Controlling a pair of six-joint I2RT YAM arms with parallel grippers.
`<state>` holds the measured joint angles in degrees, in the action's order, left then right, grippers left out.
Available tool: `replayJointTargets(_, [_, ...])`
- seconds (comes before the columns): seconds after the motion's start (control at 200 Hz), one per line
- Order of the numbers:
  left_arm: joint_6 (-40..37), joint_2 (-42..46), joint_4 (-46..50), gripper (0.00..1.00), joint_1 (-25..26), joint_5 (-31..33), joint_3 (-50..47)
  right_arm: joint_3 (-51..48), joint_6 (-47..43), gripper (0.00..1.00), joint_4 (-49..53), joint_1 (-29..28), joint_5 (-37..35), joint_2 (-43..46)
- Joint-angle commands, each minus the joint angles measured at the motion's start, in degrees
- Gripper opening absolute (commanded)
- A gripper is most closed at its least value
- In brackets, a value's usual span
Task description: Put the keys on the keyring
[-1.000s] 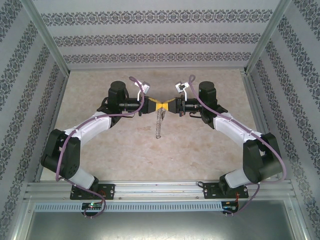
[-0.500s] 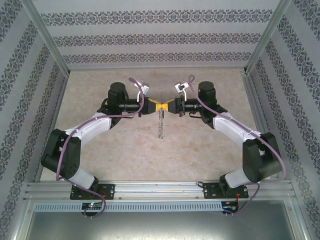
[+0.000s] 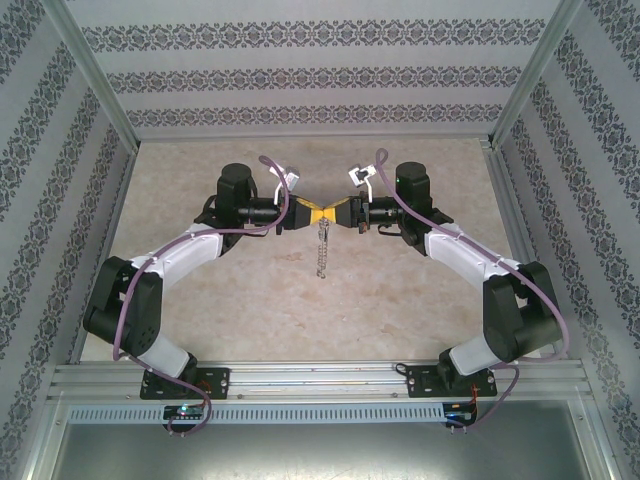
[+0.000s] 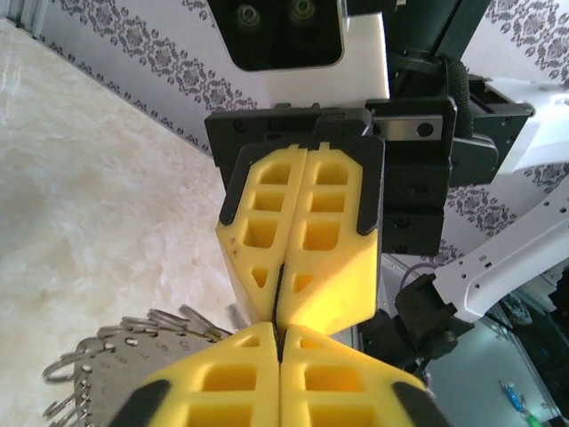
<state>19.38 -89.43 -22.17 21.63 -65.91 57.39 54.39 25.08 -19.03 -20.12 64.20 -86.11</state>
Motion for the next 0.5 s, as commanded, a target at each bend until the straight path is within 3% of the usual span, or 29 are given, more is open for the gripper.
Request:
replayJointTargets(0.0, [-4.5,-0.4,5.4,0.0,1.1,-5.3,2.1,2.6,-0.8,0.0,-2.9,0.0,-0.9,-0.7])
replayJointTargets(0.185, [-7.4,-0.3,8.1,0.0,1.6,-4.3,2.3,2.7,-0.5,0.0,-3.2,0.0,-1.0,-0.5])
replayJointTargets(0.345, [-4.8,0.6,2.6,0.0,2.1,0.0,0.1,2.5,0.6,0.0,-3.5,-0.1,-1.8,0.7])
replayJointTargets(0.42, [-2.5,1.5,-2.5,0.0,2.1,2.3,-2.0,1.4,1.0,0.28,-3.7,0.3,-3.8,2.5])
replayJointTargets(0.495, [0.1,2.5,-6.6,0.0,2.1,4.7,-3.7,-0.1,1.7,0.42,-4.2,0.8,-5.9,4.9])
